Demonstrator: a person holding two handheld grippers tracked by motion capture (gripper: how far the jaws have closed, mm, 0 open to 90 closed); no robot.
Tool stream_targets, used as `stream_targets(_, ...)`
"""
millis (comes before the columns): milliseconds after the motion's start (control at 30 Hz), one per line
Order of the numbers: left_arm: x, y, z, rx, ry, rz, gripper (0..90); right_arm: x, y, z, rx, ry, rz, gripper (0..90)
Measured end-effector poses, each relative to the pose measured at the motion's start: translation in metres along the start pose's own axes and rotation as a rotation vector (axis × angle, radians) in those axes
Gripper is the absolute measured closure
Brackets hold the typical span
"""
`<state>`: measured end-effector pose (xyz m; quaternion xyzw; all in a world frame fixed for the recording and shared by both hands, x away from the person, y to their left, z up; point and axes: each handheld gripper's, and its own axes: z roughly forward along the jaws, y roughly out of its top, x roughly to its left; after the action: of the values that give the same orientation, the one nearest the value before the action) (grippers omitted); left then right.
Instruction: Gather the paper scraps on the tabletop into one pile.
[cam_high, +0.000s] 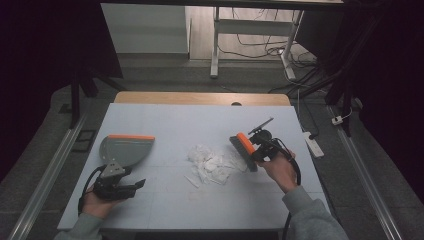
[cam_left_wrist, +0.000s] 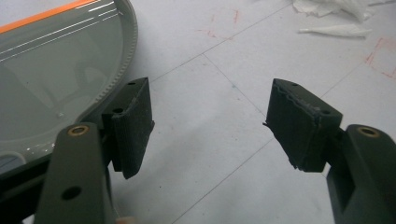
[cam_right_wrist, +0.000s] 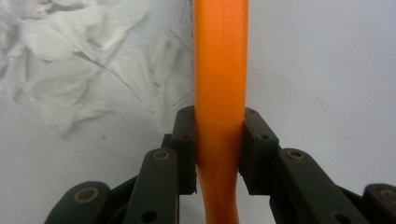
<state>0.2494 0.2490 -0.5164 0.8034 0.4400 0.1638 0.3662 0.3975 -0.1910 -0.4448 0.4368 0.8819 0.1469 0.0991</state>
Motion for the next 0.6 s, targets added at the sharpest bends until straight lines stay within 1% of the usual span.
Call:
stream_targets(133, 0.0, 0.0, 0.0, 0.002, 0.001, -0.001, 32.2, 0.011, 0.007, 0.004, 0.011, 0.025, -0.022, 70.5)
stream_targets(200, 0.001, 0.0, 0.001, 0.002, 0.0, -0.001, 32.3, 0.018, 0.012, 0.006, 0.015, 0.027, -0.043, 70.5)
stream_targets(267, 0.001, 0.0, 0.001, 0.003, 0.0, -0.001, 32.2, 0.024, 0.017, 0.007, 0.01, 0.045, -0.047, 70.5)
stream_targets(300, 0.0, 0.0, 0.001, 0.003, 0.001, 0.0, 32.2, 0.028, 0.02, 0.008, 0.002, 0.057, -0.047, 70.5)
stream_targets(400, 0.0, 0.0, 0.001, 0.003, 0.001, -0.001, 32.3, 0.037, 0.028, 0.009, -0.031, 0.127, -0.045, 70.4)
stream_targets(467, 0.0, 0.0, 0.001, 0.003, 0.001, -0.002, 32.3, 0.044, 0.033, 0.008, -0.062, 0.145, -0.057, 70.5)
stream_targets(533, 0.0, 0.0, 0.001, 0.002, 0.001, -0.002, 32.3, 0.047, 0.035, 0.002, -0.103, 0.174, -0.056, 70.5)
stream_targets(600, 0.001, 0.0, 0.001, 0.002, 0.001, -0.003, 32.3, 0.048, 0.035, -0.006, -0.138, 0.169, -0.058, 70.5)
